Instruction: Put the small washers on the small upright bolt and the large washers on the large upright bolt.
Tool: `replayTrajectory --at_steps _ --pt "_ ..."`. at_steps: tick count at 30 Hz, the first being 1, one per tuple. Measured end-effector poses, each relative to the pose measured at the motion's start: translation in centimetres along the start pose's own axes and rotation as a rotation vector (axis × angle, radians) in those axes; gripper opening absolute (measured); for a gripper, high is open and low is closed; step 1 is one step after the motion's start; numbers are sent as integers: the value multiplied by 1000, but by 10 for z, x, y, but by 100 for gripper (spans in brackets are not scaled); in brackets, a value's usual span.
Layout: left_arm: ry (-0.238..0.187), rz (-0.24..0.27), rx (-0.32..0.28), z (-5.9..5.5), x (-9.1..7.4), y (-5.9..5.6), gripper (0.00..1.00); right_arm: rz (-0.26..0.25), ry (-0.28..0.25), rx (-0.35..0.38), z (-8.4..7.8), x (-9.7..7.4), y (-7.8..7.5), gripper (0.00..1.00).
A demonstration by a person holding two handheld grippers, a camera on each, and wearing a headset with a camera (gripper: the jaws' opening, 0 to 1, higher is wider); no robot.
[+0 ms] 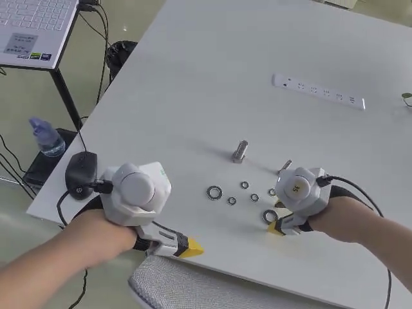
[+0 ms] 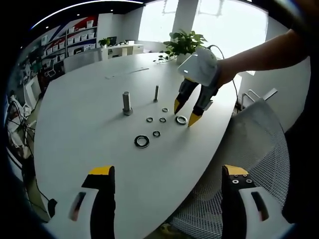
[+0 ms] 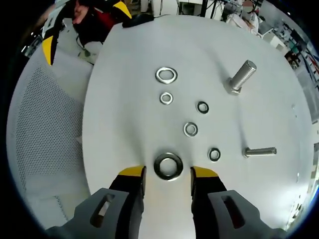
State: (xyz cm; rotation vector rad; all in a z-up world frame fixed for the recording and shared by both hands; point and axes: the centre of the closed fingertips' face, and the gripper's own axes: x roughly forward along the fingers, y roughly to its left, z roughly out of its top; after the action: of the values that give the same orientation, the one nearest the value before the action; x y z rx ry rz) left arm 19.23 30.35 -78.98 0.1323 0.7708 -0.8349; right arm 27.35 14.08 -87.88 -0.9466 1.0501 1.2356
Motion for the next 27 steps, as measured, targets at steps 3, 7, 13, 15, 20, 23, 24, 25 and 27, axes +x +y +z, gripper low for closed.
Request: replayTrajectory --at_steps 3,7,13,15,20,23,24,25,27 --pt "-8 4 6 1 -2 1 87 -2 18 -1 0 1 0 32" --pt "-16 7 -7 0 -3 1 85 4 46 -46 -1 0 2 27" --pt "-34 30 -15 0 -6 1 86 8 83 -60 0 0 3 24" --pt "-27 22 -24 0 -6 -1 84 5 95 -52 -1 0 3 23" --pt "-6 22 -14 -2 -6 -2 84 8 92 -64 -2 -1 3 21" --pt "-4 20 -20 0 -9 -3 81 14 75 -53 -2 -2 2 20" --pt "-2 19 -21 0 -9 -3 80 16 75 -52 -3 -2 3 20" --pt "0 17 -26 0 -9 -4 80 20 77 -46 -3 -2 3 20" --pt "0 19 -30 0 -8 -3 80 22 77 -36 -3 -2 3 20"
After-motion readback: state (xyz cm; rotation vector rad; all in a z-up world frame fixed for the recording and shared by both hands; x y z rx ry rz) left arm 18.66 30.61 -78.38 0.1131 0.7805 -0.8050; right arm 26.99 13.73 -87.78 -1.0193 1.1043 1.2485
